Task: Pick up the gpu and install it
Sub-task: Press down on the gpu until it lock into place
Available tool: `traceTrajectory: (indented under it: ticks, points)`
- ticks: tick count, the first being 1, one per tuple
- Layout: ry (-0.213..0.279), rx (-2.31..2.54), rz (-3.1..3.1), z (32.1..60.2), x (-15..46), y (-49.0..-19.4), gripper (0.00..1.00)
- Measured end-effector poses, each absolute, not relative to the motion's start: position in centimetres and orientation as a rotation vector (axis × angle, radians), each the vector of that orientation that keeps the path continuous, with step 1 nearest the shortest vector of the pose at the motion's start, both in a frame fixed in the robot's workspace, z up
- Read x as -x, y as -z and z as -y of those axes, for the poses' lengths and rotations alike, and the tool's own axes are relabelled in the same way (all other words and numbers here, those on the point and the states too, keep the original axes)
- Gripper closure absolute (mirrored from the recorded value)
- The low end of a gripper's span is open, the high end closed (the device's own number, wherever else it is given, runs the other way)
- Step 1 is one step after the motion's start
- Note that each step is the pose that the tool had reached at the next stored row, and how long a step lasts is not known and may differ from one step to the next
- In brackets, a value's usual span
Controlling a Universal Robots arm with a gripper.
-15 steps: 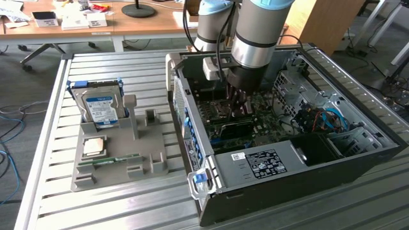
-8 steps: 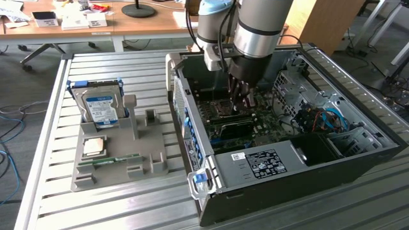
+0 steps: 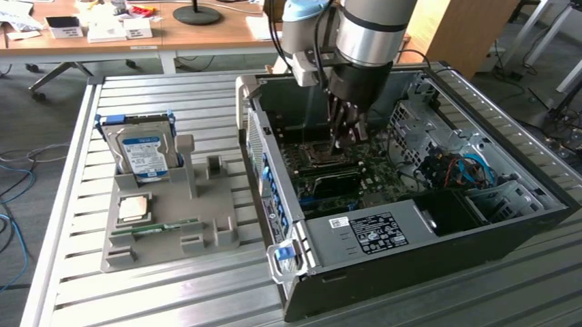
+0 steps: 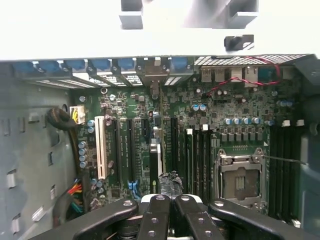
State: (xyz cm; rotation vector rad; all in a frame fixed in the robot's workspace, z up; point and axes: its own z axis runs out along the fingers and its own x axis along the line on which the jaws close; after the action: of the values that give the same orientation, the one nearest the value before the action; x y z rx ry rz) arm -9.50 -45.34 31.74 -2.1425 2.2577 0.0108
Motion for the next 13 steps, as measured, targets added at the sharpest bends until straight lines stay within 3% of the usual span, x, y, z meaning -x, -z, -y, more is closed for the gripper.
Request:
traceTrajectory:
  ticks: [13]
  points:
    - [-0.011, 2.142, -2.258, 45.3, 9.5, -33.2, 0.89]
